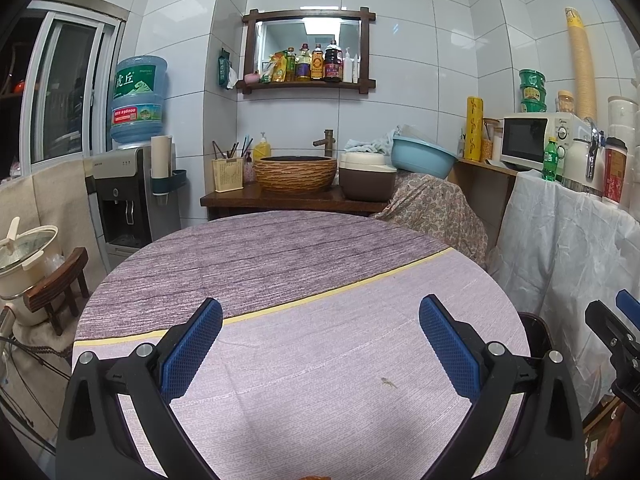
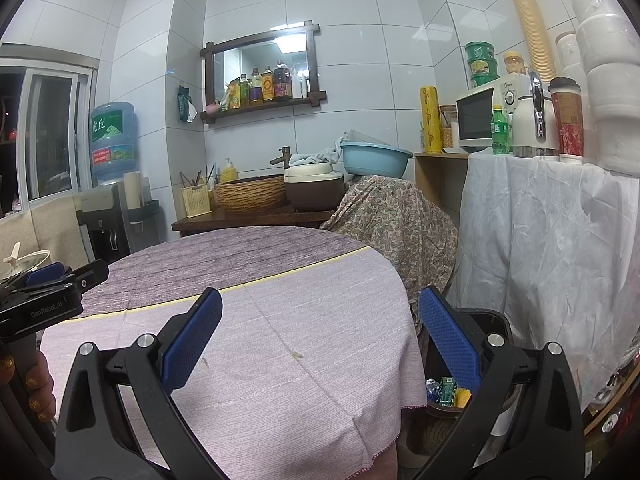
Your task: Collect trash
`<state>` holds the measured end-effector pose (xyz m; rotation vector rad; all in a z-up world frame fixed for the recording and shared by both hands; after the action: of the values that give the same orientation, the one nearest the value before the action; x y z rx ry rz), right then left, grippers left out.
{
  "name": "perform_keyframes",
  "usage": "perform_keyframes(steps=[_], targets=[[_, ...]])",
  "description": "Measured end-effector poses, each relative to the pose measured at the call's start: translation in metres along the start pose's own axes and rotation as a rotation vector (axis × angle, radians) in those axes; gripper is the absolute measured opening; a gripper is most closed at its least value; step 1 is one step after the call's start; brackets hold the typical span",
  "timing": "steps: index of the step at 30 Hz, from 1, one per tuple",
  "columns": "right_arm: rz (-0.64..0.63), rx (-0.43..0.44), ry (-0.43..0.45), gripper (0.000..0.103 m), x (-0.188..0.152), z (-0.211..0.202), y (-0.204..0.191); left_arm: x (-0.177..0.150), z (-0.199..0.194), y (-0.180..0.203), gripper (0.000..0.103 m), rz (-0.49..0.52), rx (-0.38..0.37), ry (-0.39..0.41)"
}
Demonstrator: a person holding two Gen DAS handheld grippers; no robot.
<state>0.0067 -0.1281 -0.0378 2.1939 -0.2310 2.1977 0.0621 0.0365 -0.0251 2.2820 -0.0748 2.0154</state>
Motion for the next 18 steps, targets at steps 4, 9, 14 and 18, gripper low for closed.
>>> perform_keyframes(steps=[4,9,14,18], targets=[[0.000,0.002,0.000,0.097,0.0001,-0.0001,0.0006,-0.0001,0.0002,-0.0006,0.098,-0.001,0.000,-0.002],[0.000,0.001,0.000,0.097,0.0002,-0.0002,0.0002,-0.0014,0.0008,-0.0015,0.098,0.000,0.003,-0.004],[-0.001,0.000,0.000,0.097,0.0002,-0.0003,-0.0001,-0.0031,0.0008,-0.0031,0.098,-0.002,0.003,-0.007],[-0.001,0.000,-0.001,0.097,0.0003,-0.0002,-0.0001,-0.0030,0.0008,-0.0031,0.098,-0.002,0.003,-0.008]])
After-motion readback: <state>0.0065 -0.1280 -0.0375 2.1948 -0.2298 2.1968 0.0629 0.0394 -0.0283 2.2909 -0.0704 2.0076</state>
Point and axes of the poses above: each gripper's, at about its wrist camera, not at the fingertips, and z roughly the way its jaws point, y to its right, x to its top, the point moved 5 cm from there along z, roughly the way its jaws point, and after that the axes turned 13 degrees about y, right-handed, at the moved point
